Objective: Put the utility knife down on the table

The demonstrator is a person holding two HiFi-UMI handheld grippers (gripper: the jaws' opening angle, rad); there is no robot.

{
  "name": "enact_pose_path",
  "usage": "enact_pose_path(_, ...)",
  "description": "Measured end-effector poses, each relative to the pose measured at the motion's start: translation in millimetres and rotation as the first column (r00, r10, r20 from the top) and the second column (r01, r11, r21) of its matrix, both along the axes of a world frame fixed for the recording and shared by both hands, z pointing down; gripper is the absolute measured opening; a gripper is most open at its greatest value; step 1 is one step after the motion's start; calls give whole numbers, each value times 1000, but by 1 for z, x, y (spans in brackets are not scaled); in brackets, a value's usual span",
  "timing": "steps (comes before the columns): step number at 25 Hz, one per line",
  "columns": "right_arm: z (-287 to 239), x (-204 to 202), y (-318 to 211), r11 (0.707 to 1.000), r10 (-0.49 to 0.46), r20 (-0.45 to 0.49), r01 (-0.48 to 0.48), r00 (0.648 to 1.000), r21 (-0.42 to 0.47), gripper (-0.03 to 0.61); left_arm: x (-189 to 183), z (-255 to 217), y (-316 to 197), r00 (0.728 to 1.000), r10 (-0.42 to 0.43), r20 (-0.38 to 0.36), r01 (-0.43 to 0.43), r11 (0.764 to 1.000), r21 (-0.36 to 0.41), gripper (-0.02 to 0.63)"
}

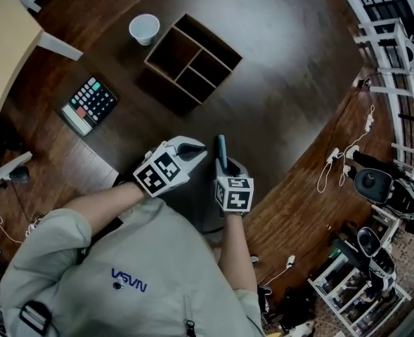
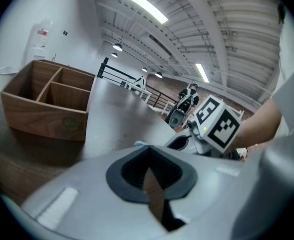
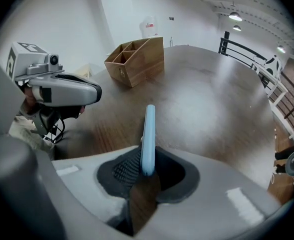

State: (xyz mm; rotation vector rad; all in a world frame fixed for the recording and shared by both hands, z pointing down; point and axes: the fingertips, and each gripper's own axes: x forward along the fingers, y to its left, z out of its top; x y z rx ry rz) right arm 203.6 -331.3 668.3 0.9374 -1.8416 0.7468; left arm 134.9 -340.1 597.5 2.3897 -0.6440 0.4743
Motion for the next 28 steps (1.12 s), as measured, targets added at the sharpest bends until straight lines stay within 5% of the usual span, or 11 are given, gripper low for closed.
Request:
enact_pose_path(13, -22, 28, 8, 992, 55, -16, -53, 998, 113, 84, -15, -21, 15, 994, -112, 7, 111, 990, 83, 2)
enact_pose_path(21, -60, 25, 32, 957, 126, 138, -157, 982, 243, 84, -30, -28, 55, 982, -190, 12, 188, 978, 92, 2)
enact_pose_path(28, -111, -2, 84, 907, 42, 343, -180, 938, 381, 76, -41, -41, 102, 963, -268, 10, 265, 957, 115, 2)
